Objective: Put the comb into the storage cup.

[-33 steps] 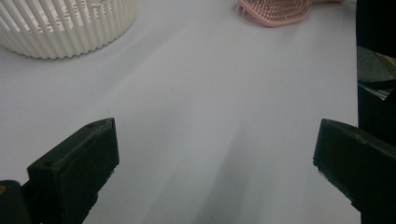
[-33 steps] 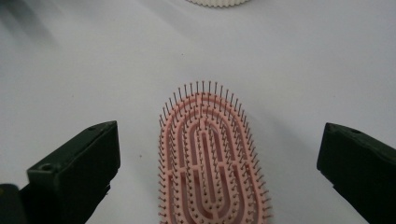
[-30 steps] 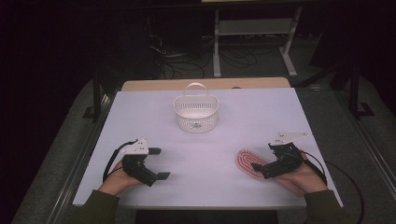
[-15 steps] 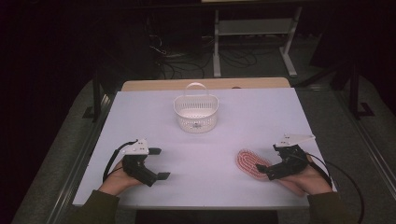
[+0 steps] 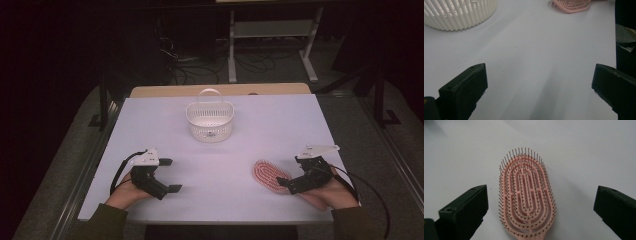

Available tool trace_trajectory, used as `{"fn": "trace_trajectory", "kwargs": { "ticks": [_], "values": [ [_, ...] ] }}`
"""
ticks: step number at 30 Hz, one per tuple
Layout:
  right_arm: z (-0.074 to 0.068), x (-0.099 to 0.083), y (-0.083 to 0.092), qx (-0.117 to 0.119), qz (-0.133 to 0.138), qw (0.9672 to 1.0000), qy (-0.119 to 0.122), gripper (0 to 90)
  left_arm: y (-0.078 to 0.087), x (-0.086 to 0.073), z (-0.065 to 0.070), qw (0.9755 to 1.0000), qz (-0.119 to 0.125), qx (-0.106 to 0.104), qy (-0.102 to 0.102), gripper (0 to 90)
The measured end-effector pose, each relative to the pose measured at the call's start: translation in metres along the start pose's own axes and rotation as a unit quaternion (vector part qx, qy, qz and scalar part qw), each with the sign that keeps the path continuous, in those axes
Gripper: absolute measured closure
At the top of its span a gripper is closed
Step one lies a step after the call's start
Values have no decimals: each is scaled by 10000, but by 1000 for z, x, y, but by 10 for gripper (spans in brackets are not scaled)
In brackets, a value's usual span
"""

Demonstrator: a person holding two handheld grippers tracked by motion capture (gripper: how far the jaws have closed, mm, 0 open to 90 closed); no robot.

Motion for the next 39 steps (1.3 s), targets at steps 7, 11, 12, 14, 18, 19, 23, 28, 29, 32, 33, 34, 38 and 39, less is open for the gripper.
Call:
{"fn": "trace_trajectory", "kwargs": {
  "ticks": [7,11,12,14,18,19,23,28,29,32,33,34,38,39],
  "values": [
    [1,-4,1,18,-51,10000,12,0,0,0,0,10000,-10,-2,5,2],
    [3,-7,2,12,-61,10000,-27,0,0,0,0,10000,-11,-2,4,2],
    [3,-7,2,12,-61,10000,-27,0,0,0,0,10000,-17,-1,1,2],
    [3,-8,3,22,-74,10000,-41,0,0,0,0,10000,-18,-2,-2,2],
    [4,-10,3,29,-90,9999,-36,0,0,0,0,10000,-10,-1,3,2],
    [4,-10,4,29,-96,9999,-26,0,0,0,0,10000,-9,-1,4,2],
    [4,-11,4,64,-136,9999,-18,0,0,0,0,10000,-10,2,-3,2],
    [3,-12,3,79,-193,9998,6,0,0,0,0,10000,-6,7,-1,2],
    [3,-12,3,84,-205,9998,14,0,0,0,0,10000,-7,3,2,2],
    [2,-13,3,100,-244,9997,17,0,0,0,0,10000,-2,5,-6,2],
    [2,-13,3,102,-248,9996,21,0,1,0,0,10000,-2,6,-9,2],
    [2,-13,2,105,-262,9996,23,0,1,0,0,10000,-2,6,-11,2],
    [1,-14,2,122,-340,9993,56,0,0,0,0,10000,-2,9,-9,2],
    [1,-14,2,122,-340,9993,56,0,0,0,0,10000,-2,9,-9,2]
  ]
}}
Point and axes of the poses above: each handheld gripper's, and its own axes: y roughly backward along the jaws, x roughly out of its top, z roughly to its right, the point moved 2 cm from there along -y, roughly forward along the jaws, and after that the axes turned 10 degrees about y, right-handed, at the moved point
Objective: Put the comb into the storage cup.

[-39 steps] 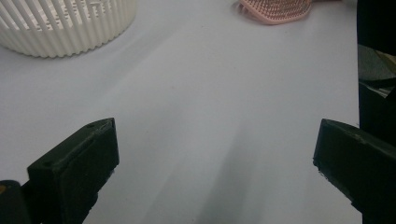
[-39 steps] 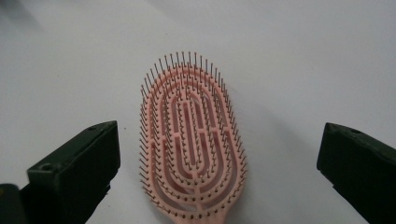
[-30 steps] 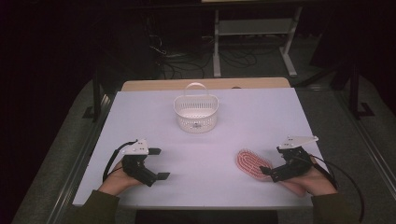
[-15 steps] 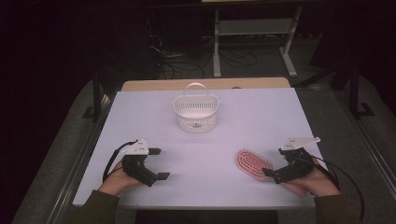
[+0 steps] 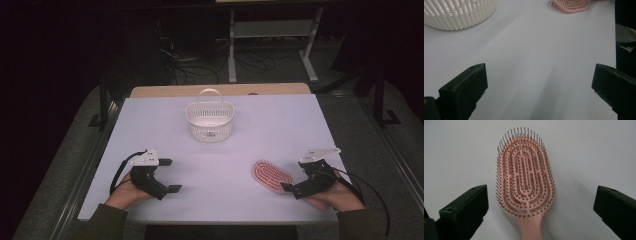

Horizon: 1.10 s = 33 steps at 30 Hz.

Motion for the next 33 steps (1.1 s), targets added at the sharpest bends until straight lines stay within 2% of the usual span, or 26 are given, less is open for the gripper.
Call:
{"fn": "trace_trajectory", "kwargs": {
  "ticks": [18,25,32,33],
  "values": [
    [-2,-4,-5,111,-325,9994,90,0,0,0,0,10000,-6,-6,11,2],
    [-2,-6,-5,146,-416,9990,39,0,0,0,0,10000,-7,-3,9,2],
    [-4,-8,-5,182,-608,9979,112,0,0,0,0,10000,-8,5,10,2],
    [-5,-9,-6,176,-667,9974,185,0,0,0,0,10000,-5,7,10,2]
  ]
}}
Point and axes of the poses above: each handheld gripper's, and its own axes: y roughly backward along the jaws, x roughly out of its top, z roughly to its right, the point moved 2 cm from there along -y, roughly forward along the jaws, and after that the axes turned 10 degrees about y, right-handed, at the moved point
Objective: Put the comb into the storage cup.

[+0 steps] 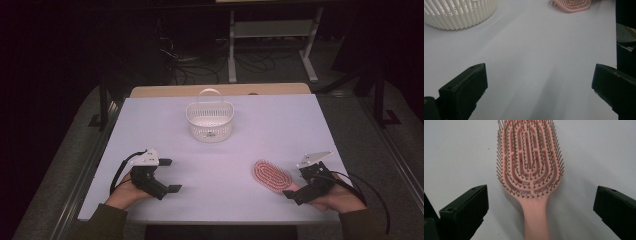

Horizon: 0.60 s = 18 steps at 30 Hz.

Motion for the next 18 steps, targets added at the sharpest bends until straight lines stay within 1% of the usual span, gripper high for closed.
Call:
{"fn": "trace_trajectory", "kwargs": {
  "ticks": [4,8,13,18],
  "values": [
    [-1,-1,0,15,-113,9999,31,0,0,0,0,10000,-5,2,-9,2],
    [-2,-1,-1,38,-143,9999,43,0,0,0,0,10000,-22,2,-23,2],
    [-4,-1,-1,39,-206,9998,39,19,1,0,0,10000,-2,1,-32,2],
    [-7,-3,-3,114,-313,9994,59,45,2,0,0,10000,20,10,-18,2]
  ]
}}
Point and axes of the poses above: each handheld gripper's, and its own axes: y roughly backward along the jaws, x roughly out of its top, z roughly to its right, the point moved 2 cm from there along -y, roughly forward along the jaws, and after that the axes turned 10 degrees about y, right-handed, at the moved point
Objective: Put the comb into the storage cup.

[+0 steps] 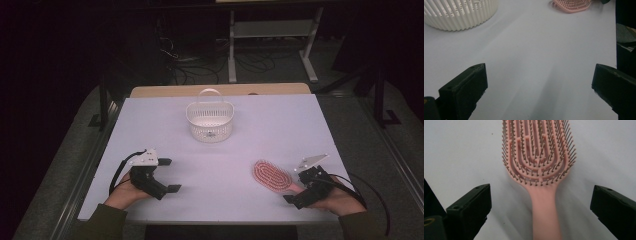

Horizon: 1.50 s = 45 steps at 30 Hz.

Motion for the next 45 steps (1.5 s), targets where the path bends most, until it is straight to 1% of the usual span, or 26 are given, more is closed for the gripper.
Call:
{"fn": "trace_trajectory", "kwargs": {
  "ticks": [4,11,15,19,20,21,23,27,30,31,32,37,43,45],
  "values": [
    [0,1,-2,19,-53,10000,49,66,0,0,-1,10000,-7,3,10,2],
    [0,1,-3,41,-182,9998,80,147,-1,0,0,10000,-16,-12,1,2],
    [2,2,-2,66,-239,9997,36,195,-1,0,0,10000,-26,-14,-5,2],
    [4,4,0,73,-281,9996,53,255,-1,0,0,10000,-21,-22,3,2],
    [4,4,0,77,-326,9994,103,295,-1,0,0,10000,-21,-22,2,2],
    [4,4,0,77,-326,9994,103,295,-1,0,-1,10000,-24,-23,0,2],
    [3,5,0,128,-385,9991,140,332,-1,0,0,10000,-20,-22,0,2],
    [3,5,-1,157,-460,9986,204,391,-1,0,-1,10000,-15,-16,15,2],
    [4,5,0,158,-436,9987,199,435,-1,0,-1,10000,-16,-16,15,2],
    [5,5,1,153,-425,9987,221,463,-1,0,-1,10000,-16,-16,15,2],
    [5,5,1,153,-425,9987,221,463,-1,0,-1,10000,-17,-16,15,2],
    [5,4,1,133,-475,9985,250,545,-1,0,-1,10000,-16,-14,13,2],
    [4,4,1,142,-534,9981,284,581,-1,0,-1,10000,-19,-12,13,2],
    [5,4,1,160,-562,9977,334,598,-1,0,-1,10000,-22,-13,13,2]
  ]
}}
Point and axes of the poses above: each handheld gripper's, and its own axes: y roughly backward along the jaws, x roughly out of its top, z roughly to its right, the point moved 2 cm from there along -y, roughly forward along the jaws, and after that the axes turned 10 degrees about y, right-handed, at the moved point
